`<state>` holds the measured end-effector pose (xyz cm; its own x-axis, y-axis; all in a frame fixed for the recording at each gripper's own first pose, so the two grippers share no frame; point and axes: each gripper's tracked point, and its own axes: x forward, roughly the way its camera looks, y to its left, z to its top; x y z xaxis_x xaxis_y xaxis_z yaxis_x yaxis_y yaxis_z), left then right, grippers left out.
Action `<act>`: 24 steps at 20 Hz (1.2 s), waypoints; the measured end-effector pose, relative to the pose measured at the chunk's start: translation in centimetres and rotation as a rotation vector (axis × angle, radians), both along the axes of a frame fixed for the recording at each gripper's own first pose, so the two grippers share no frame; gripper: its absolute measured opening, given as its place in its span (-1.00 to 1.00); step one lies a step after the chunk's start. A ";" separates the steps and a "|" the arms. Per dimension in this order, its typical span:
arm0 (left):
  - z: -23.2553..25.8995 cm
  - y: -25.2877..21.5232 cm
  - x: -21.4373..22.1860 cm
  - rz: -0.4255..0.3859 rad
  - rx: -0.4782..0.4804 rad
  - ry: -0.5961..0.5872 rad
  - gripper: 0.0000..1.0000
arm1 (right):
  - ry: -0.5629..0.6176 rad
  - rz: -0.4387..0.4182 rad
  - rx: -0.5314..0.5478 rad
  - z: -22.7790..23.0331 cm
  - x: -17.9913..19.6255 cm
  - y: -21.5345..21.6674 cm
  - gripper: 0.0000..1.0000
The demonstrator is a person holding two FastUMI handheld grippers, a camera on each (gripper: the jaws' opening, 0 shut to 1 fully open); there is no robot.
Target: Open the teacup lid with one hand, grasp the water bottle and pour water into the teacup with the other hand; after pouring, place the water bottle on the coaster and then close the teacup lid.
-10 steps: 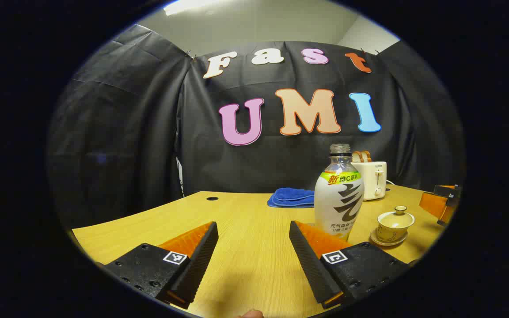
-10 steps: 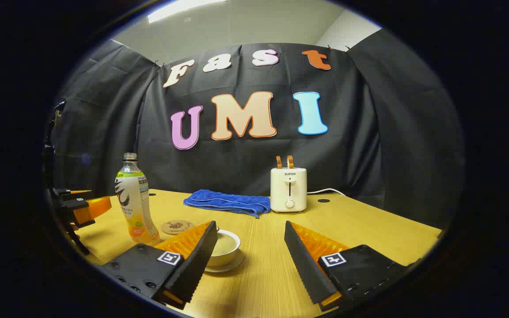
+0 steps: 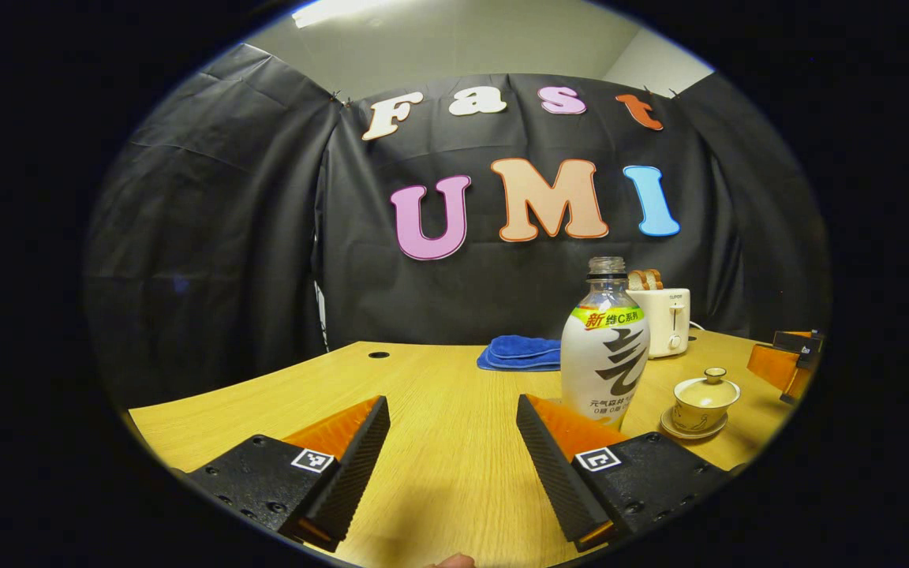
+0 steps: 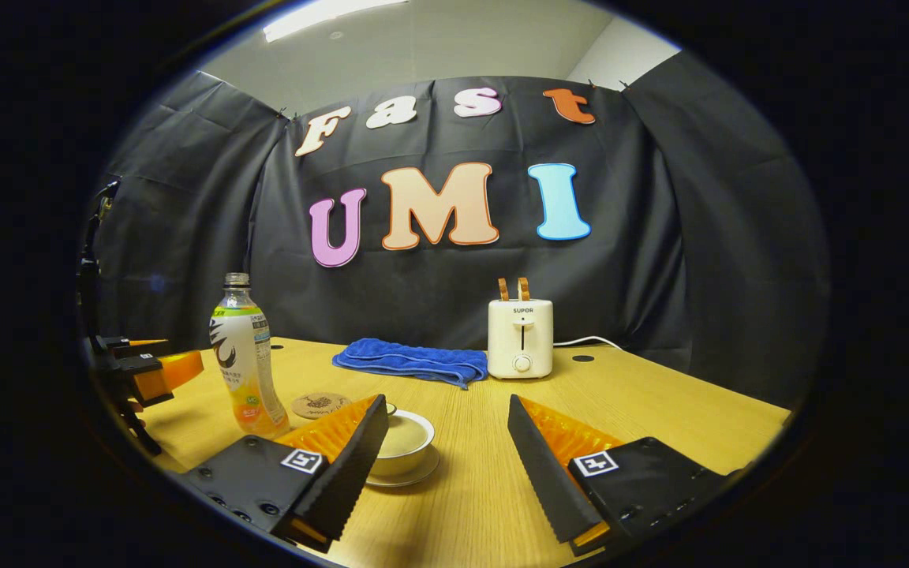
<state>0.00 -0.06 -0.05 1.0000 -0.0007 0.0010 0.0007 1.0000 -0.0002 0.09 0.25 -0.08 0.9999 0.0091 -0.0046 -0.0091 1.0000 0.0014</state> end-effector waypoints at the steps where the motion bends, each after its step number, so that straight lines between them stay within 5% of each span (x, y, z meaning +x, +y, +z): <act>1: 0.0 0.0 -0.1 -0.001 -0.002 0.000 0.89 | 0.000 -0.004 -0.001 0.0 0.0 -0.1 0.96; 24: 0.1 -0.1 -0.1 -0.001 -0.002 0.000 0.89 | 0.025 0.056 0.024 0.5 1.3 1.8 0.87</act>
